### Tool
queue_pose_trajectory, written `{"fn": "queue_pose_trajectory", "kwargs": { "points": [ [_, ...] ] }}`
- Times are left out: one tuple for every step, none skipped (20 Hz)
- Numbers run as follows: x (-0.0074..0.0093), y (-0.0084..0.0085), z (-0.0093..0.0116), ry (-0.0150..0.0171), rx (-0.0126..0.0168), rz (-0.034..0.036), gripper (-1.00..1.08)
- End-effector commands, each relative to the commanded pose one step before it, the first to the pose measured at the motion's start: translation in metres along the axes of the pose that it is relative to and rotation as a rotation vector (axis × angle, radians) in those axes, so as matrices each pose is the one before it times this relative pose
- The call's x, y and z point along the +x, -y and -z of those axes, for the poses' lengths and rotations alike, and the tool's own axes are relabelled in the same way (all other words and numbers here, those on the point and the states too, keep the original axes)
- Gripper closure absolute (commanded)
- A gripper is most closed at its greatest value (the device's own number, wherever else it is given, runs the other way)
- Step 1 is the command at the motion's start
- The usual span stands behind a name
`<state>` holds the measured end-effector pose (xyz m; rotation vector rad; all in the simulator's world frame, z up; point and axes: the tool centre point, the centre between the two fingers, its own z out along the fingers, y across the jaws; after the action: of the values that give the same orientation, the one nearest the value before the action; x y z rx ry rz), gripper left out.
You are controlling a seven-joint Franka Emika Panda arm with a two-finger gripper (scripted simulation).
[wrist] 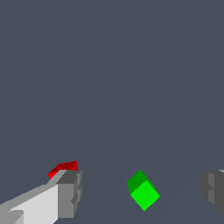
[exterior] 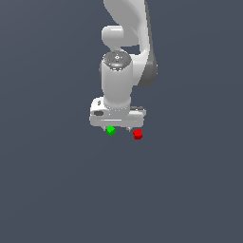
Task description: Stack the red cube on top of the green cube.
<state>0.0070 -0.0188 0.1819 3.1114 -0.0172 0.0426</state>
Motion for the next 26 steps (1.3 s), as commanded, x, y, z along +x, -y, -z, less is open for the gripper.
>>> {"fn": "queue_pose_trajectory", "kwargs": {
  "points": [
    [0.00000,-0.00001,0.00000,0.00000,0.00000,0.00000,-0.92],
    [-0.00017,0.00002,-0.00018,0.00000,0.00000,0.00000,-0.92],
    [-0.00045,0.00087,-0.00067,0.00018,0.00023,0.00135,-0.92],
    [-0.00076,0.00124,-0.00109,0.00027,0.00035,0.00190,-0.92],
    [-0.00107,0.00170,-0.00154,0.00037,0.00048,0.00260,-0.92],
    [-0.00139,0.00211,-0.00198,0.00046,0.00059,0.00323,-0.92],
    [-0.00170,0.00271,-0.00247,0.00059,0.00076,0.00415,-0.92],
    [-0.00203,0.00318,-0.00294,0.00069,0.00089,0.00485,-0.92],
    [-0.00236,0.00371,-0.00343,0.00080,0.00104,0.00567,-0.92],
    [-0.00268,0.00425,-0.00392,0.00092,0.00120,0.00649,-0.92],
    [-0.00301,0.00477,-0.00441,0.00103,0.00134,0.00727,-0.92],
    [-0.00334,0.00530,-0.00490,0.00115,0.00150,0.00810,-0.92],
    [-0.00367,0.00583,-0.00539,0.00126,0.00166,0.00889,-0.92],
    [-0.00400,0.00634,-0.00588,0.00137,0.00181,0.00967,-0.92],
    [-0.00433,0.00687,-0.00636,0.00149,0.00198,0.01049,-0.92],
    [-0.00463,0.00736,-0.00681,0.00160,0.00215,0.01123,-0.92],
    [-0.00454,0.00725,-0.00672,0.00157,0.00213,0.01105,-0.92],
    [-0.00429,0.00694,-0.00646,0.00150,0.00202,0.01056,-0.92],
    [-0.00402,0.00661,-0.00618,0.00142,0.00189,0.01002,-0.92],
    [-0.00373,0.00625,-0.00587,0.00134,0.00177,0.00946,-0.92],
    [-0.00343,0.00579,-0.00546,0.00123,0.00163,0.00876,-0.92],
    [-0.00311,0.00530,-0.00500,0.00113,0.00150,0.00801,-0.92],
    [-0.00280,0.00478,-0.00451,0.00102,0.00136,0.00721,-0.92],
    [-0.00249,0.00426,-0.00402,0.00091,0.00122,0.00643,-0.92],
    [-0.00217,0.00374,-0.00354,0.00080,0.00107,0.00564,-0.92],
    [-0.00186,0.00322,-0.00305,0.00068,0.00092,0.00485,-0.92]
  ]
}}
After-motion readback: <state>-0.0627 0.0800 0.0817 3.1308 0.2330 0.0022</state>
